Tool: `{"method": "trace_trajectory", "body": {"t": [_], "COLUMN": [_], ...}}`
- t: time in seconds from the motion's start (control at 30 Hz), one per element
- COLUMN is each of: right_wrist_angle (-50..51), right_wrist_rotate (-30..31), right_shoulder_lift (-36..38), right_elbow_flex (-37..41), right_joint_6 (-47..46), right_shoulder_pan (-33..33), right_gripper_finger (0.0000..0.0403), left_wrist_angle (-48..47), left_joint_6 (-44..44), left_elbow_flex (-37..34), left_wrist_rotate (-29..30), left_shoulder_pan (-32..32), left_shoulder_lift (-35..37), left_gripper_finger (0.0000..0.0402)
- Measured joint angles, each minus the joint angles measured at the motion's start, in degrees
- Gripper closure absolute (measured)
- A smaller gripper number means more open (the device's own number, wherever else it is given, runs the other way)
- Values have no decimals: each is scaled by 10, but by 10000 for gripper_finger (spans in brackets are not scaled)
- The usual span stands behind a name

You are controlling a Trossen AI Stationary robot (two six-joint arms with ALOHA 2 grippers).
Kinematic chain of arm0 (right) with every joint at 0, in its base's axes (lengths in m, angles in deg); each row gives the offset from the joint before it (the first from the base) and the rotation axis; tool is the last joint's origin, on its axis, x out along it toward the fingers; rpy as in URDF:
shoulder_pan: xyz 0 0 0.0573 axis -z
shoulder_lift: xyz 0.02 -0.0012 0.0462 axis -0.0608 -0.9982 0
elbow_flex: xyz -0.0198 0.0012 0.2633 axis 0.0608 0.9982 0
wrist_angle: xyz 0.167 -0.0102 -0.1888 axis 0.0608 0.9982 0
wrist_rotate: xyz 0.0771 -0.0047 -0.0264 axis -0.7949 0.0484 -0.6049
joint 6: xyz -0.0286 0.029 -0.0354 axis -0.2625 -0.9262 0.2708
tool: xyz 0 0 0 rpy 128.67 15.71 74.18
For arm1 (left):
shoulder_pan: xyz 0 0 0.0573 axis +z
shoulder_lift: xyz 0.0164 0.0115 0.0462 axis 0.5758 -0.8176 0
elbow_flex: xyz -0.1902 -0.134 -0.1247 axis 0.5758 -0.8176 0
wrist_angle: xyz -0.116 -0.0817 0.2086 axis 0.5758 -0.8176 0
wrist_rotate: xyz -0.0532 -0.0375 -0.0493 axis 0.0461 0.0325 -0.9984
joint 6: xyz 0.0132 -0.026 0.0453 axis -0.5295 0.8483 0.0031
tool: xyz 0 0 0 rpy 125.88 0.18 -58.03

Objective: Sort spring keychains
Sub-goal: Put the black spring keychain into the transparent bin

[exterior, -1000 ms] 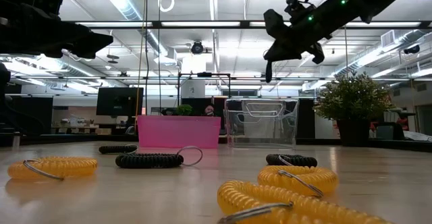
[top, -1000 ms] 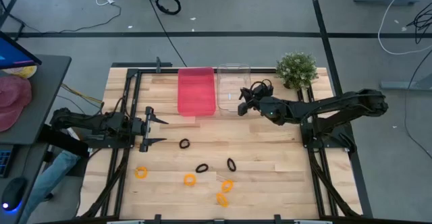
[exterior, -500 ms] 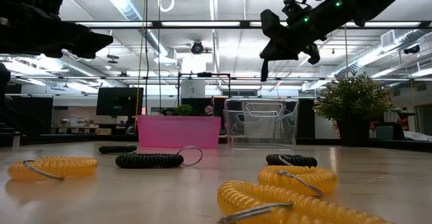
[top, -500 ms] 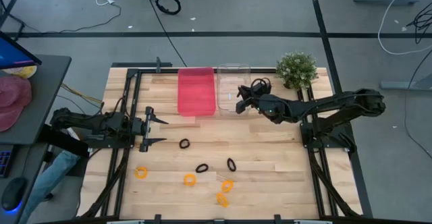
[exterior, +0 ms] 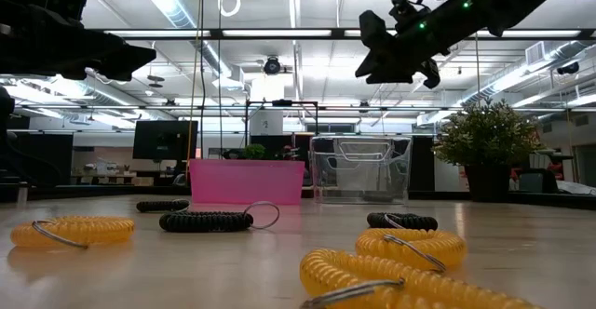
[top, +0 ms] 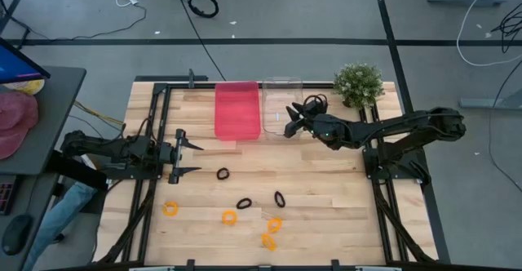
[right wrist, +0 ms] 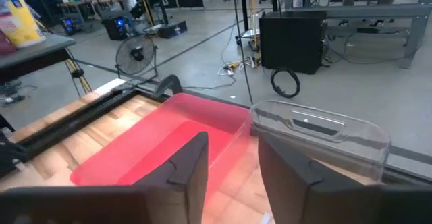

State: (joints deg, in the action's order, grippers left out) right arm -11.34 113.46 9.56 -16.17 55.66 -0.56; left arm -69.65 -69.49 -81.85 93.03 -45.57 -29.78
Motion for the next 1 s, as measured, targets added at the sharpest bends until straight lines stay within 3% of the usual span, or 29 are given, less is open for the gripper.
{"method": "trace_trajectory", "body": {"t": [0.27,0.43,0.6,0.73,0.9,1.0], "right_wrist_angle": [-95,-222,-365,-397,-395,-393], "right_wrist_rotate": [-117,-185,-190,-189,-191,-231], "right_shoulder_lift": [0,0,1,1,1,1], "right_elbow_flex": [0,0,0,0,0,0], "right_joint_6": [0,0,14,3,-138,-252], "right_shoulder_pan": [-18,-37,-45,-45,-45,-53], "right_gripper_finger": [248,248,247,247,247,247], "left_wrist_angle": [0,0,0,0,0,0], "left_joint_6": [0,0,0,0,0,0], "left_elbow_flex": [0,0,0,0,0,0], "left_wrist_rotate": [0,0,0,0,0,0], "left_shoulder_pan": [0,0,0,0,0,0], "left_shoulder_lift": [0,0,0,0,0,0], "left_gripper_finger": [103,103,103,103,103,103]}}
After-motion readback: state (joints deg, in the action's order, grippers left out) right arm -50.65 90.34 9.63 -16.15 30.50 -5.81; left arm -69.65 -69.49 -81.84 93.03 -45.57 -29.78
